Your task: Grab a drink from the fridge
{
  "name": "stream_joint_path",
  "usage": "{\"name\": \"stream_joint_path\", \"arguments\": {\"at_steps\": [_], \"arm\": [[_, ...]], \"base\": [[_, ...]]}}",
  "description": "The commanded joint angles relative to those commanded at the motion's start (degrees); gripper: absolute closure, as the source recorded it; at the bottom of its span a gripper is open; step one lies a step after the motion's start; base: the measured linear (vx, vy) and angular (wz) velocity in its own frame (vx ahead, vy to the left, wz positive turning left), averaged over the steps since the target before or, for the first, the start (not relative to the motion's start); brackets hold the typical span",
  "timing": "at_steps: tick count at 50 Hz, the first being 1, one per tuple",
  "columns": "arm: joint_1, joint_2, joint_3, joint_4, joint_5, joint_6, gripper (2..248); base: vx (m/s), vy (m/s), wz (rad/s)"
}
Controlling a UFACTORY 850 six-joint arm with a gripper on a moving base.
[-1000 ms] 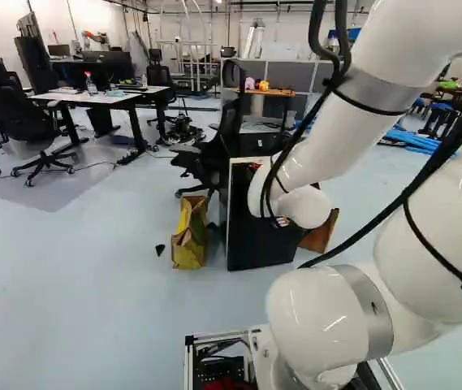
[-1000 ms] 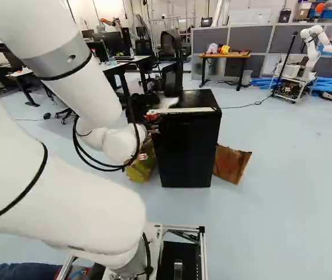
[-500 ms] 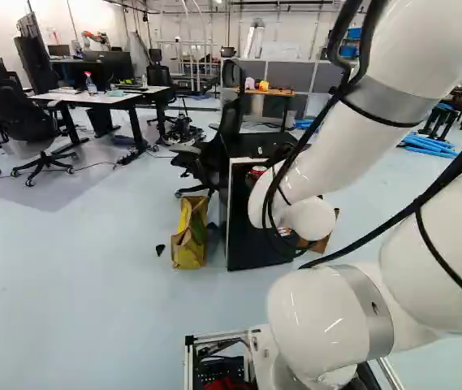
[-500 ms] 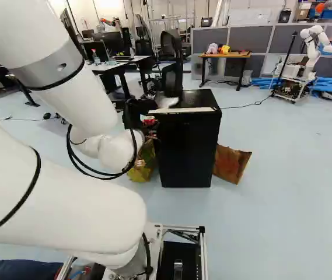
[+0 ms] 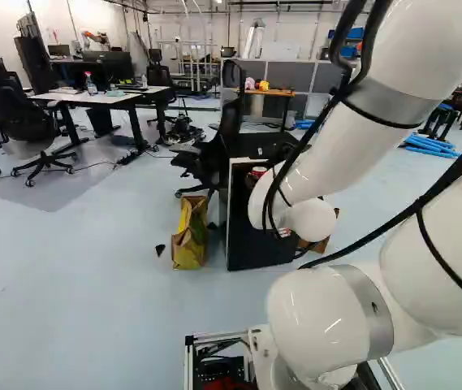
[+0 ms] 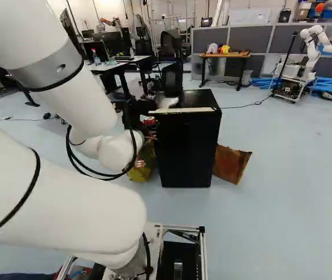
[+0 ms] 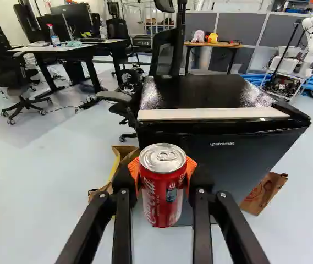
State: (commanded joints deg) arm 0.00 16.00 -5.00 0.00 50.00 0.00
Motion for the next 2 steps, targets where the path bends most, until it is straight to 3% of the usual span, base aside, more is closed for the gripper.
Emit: {"name": "stream_joint_path", "arguments": {"at_steps": [2], "arm": [[0.0,0.0,0.0,0.0,0.0,0.0,150]], "base": [[0.000,0.000,0.000]]}}
